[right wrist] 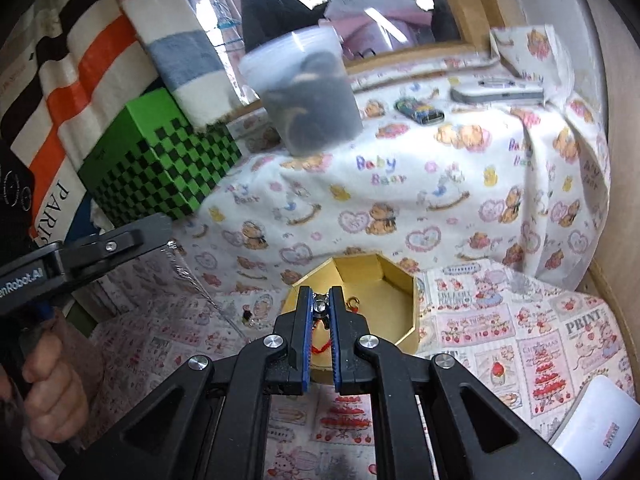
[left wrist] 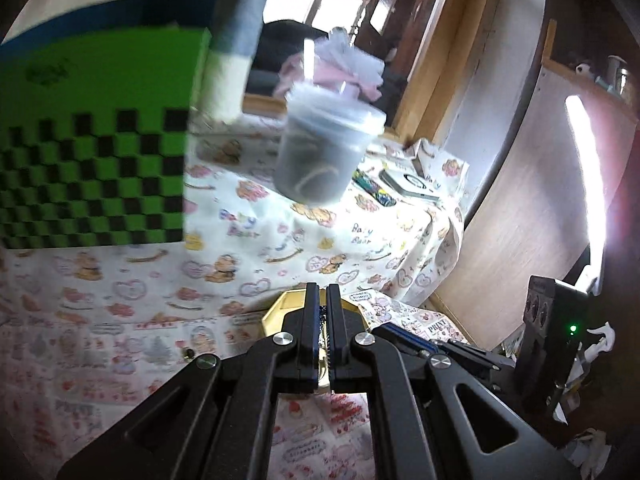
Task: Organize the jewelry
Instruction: 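Carry the chain and charm over the gold box and open both tools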
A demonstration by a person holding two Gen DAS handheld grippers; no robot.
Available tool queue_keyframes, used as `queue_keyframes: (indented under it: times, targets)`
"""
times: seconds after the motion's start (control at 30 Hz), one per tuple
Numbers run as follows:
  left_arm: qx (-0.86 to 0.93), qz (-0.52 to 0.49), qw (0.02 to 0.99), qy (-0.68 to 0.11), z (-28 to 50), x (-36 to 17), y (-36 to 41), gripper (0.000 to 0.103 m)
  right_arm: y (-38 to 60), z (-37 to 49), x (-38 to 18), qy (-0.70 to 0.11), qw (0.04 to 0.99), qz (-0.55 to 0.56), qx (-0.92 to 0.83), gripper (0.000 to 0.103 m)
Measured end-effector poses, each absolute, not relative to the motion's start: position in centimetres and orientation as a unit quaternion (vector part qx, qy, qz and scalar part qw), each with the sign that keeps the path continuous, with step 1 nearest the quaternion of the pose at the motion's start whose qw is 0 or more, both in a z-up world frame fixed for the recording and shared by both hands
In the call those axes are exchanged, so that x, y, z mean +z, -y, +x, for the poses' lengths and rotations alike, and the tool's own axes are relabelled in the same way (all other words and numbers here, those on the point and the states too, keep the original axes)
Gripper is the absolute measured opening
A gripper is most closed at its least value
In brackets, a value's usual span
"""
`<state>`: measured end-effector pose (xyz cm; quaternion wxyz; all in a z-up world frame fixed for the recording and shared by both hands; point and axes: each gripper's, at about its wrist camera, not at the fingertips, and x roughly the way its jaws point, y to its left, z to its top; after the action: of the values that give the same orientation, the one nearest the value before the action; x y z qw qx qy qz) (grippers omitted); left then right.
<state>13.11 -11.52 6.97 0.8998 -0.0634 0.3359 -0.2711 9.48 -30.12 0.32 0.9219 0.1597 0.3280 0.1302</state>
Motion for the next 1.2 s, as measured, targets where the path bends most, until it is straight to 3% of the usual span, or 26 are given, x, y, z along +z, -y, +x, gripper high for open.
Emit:
queue_keyframes:
  times: [0.53, 1.07, 1.13, 1.2]
  targets:
    - [-0.265, -0.055, 0.891, -0.364, 16.5, 3.2, 13.8, 0.002, 31.3, 11.7, -2.8, -0.381, 0.902, 0.174, 0.100, 0.009]
    - [-0.240, -0.028, 0.884, -0.401, 17.4, -1.3, 14.4, 0.003, 33.1, 12.2, -3.4, -0.383, 0.896, 0.206, 0.088, 0.009]
    - [-0.238, -0.018, 0.883, -0.405, 17.3, -1.6, 14.5, 0.009, 33.1, 12.1, -3.1, -0.379, 0.898, 0.209, 0.087, 0.012]
    - [-0.224, -0.006, 0.889, -0.400, 16.9, -1.8, 14.4, 0.030, 33.0, 11.9, -2.8, -0.373, 0.901, 0.206, 0.083, 0.027]
